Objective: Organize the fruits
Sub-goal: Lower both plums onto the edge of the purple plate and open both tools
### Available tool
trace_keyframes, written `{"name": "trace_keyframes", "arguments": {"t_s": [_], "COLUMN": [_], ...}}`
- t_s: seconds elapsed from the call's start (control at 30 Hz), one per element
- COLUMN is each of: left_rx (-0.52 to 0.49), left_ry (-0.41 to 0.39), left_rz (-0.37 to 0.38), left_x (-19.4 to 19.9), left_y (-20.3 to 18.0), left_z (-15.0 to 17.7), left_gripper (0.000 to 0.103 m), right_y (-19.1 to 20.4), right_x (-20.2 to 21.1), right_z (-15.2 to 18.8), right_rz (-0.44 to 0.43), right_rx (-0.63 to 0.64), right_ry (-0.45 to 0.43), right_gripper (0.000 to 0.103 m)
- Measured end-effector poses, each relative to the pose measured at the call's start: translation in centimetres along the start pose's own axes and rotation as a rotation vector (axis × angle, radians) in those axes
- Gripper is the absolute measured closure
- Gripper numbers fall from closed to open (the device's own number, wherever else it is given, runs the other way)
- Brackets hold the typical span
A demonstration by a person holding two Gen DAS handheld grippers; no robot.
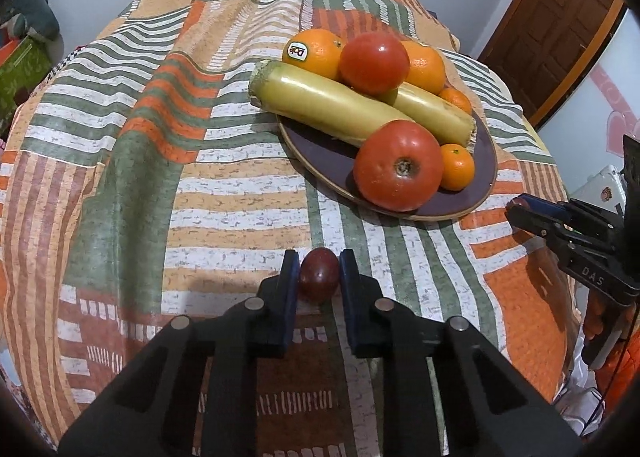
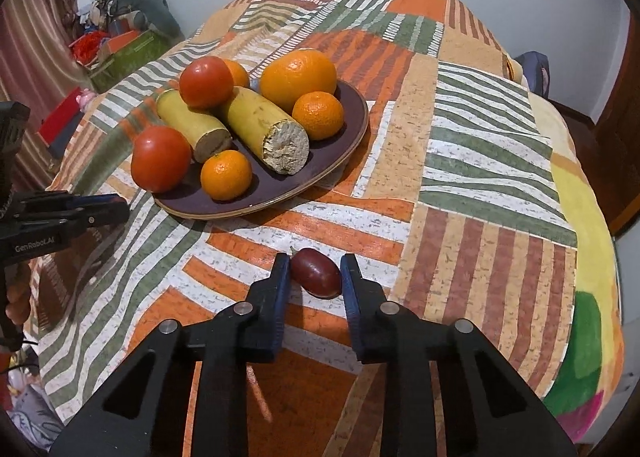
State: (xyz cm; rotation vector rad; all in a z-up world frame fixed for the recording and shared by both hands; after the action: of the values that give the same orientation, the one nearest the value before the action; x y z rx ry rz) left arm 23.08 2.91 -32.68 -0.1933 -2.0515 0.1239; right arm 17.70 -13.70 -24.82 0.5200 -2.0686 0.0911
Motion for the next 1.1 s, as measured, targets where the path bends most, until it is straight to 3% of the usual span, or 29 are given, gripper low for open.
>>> {"name": "trace_keyframes", "arguments": {"t_s": [0.2,0.67,1.1], "left_rx": [-0.014,-0.049,-0.039], "left_ry": [-0.031,-0.142,-0.11], "left_rz": [-0.005,-0.012,-0.006], "left_x": [1.2,3.0,0.1], "left_y": [-0.3,-1.3,-0.1], "left_z": [-0.6,-5.8,-7.5], "left_gripper": [0.083,0.083,0.083], "right_y": [0.4,2.5,2.5], "right_x": [0.5,1.8,-0.9], "right_z": [-0.6,-4.8,-5.0], "right_rz": [-0.01,-0.053,-0.063], "right_rx": [0.004,0.031,0.028], "right_ry": [-0.014,-0.109,-0.065], "right_gripper": [0.08,0.08,0.08]}}
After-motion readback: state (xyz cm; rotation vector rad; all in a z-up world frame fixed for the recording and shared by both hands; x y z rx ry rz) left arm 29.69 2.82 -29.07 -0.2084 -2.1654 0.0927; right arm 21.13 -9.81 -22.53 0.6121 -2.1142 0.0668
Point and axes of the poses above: each gripper's, at about its wrist camera, not at the fingertips, and x roughly against the way its jaws point, y to its left, z to its underside, the point moved 10 cm from there along -x, roughly the way its jaws point
